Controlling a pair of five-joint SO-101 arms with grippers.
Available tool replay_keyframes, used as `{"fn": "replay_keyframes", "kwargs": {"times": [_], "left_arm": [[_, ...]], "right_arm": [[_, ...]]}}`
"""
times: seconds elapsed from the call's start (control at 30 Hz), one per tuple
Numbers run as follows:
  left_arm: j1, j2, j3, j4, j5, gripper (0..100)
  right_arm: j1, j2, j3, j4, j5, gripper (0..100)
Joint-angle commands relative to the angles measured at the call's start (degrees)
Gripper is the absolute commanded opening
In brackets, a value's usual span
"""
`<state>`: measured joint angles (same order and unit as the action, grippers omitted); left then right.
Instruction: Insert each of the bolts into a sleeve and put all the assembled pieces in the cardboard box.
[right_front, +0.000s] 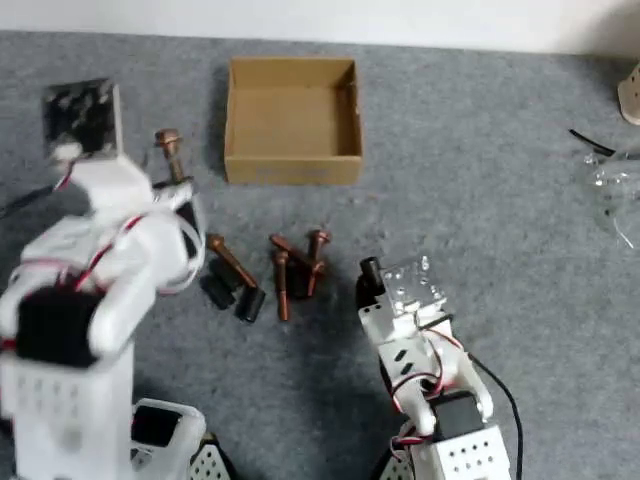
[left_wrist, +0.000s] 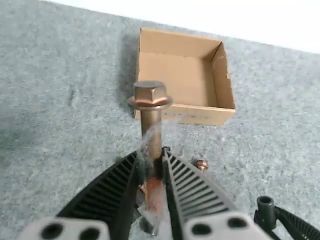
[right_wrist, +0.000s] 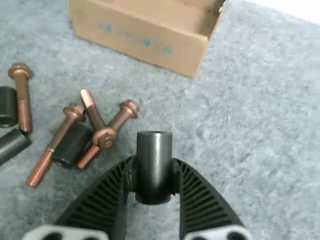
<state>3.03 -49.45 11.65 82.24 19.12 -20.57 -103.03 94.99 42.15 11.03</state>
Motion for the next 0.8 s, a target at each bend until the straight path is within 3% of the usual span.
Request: {"fn": "replay_keyframes", "kwargs": {"times": [0.0,0.47,0.63,0.77], "left_arm": [[-0.3,-9.5,5.6,1.0,-0.4,0],[-0.3,-49.4,47.1,-10.9,-5.3,0],[0.0,-55.8,56.9,-20.9,-5.0,0],[0.1,-55.3,61.9,-35.3,-4.9,0]], "right_arm": [[0.3,-0.8,-1.1,0.7,0.7,0.4],[0.3,-2.4,-1.1,1.1,0.7,0.4],[0.3,-2.4,-1.1,1.1,0.7,0.4],[0.2,-2.4,-1.1,1.1,0.6,0.4]]}}
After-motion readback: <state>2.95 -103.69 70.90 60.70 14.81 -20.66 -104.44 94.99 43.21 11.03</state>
